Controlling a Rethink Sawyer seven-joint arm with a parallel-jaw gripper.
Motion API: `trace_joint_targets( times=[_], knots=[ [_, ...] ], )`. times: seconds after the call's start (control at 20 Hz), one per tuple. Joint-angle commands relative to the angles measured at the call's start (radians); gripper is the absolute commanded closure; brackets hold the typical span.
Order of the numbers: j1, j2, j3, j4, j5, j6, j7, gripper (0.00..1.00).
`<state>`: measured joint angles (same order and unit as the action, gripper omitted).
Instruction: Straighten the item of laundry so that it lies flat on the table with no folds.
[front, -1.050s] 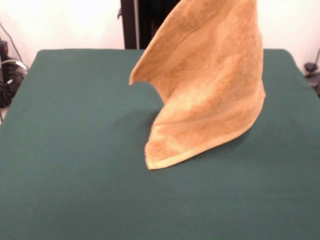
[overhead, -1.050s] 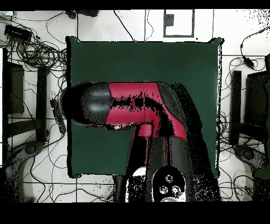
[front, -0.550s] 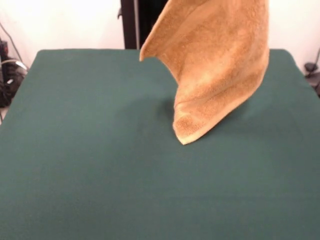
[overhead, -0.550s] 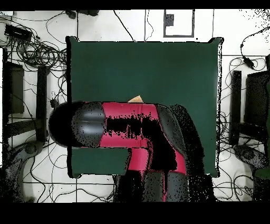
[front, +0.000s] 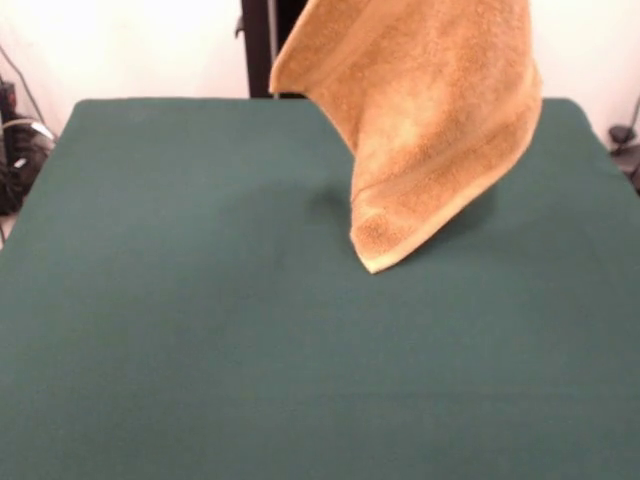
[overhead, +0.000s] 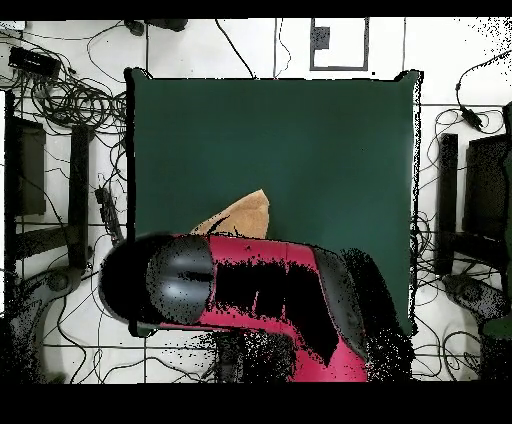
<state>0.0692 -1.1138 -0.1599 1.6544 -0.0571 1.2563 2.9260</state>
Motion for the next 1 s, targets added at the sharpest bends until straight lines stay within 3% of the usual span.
trace_joint_targets(
  times=[0.05, 0.6, 1.0],
  knots=[
    [0.05, -0.075, -0.053, 0.235, 0.061, -0.017, 0.145, 1.0],
    [0.157, -0.166, -0.145, 0.307, 0.042, 0.008, 0.21, 1.0],
    [0.196, -0.229, -0.187, 0.215, 0.067, 0.218, 0.23, 1.0]
  ],
)
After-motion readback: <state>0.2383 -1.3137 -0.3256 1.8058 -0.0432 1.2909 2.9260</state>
